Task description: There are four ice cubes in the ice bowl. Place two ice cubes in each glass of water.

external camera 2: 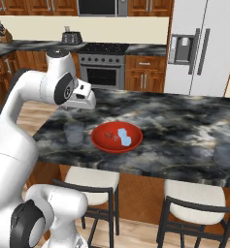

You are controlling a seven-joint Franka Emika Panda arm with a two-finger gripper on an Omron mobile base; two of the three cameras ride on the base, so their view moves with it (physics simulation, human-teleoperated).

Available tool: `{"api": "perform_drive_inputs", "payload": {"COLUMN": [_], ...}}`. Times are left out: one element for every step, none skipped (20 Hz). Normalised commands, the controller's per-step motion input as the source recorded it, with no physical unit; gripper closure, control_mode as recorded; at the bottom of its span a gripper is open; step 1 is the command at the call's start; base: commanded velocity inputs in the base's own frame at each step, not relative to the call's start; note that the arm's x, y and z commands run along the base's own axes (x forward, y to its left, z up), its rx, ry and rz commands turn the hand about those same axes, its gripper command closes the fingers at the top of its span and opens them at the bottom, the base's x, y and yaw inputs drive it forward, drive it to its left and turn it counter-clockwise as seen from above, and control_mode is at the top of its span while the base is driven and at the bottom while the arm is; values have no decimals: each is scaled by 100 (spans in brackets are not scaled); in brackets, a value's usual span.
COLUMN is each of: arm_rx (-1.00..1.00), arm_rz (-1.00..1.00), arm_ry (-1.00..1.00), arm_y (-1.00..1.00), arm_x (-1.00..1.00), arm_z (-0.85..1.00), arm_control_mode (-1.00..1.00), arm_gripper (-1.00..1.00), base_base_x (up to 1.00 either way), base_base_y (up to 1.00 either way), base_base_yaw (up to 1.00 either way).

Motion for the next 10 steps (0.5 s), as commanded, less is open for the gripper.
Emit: {"api": "perform_drive_inputs", "payload": {"arm_rx": [0, 0, 0, 0, 0, 0, 0, 0, 0, 0], "arm_rz": [0, 0, 0, 0, 0, -5, -12, -13, -13, -16], "arm_ry": [0, 1, 3, 0, 4, 6, 7, 7, 4, 8], "arm_y": [0, 0, 0, 0, 0, 0, -20, -28, -34, -46], "arm_x": [-4, -6, -11, -17, -19, 0, 0, 0, -6, 0], "arm_z": [0, -2, -6, -6, -11, -14, -12, -11, -12, -20], "arm_control_mode": [-100, -100, -100, -100, -100, -100, -100, -100, -100, -100], "arm_gripper": [-100, -100, -100, -100, -100, -100, -100, -100, -100, -100], "base_base_x": [0, 0, 0, 0, 0, 0, 0, 0, 0, 0], "base_base_y": [0, 0, 0, 0, 0, 0, 0, 0, 0, 0], "base_base_yaw": [0, 0, 0, 0, 0, 0, 0, 0, 0, 0]}}
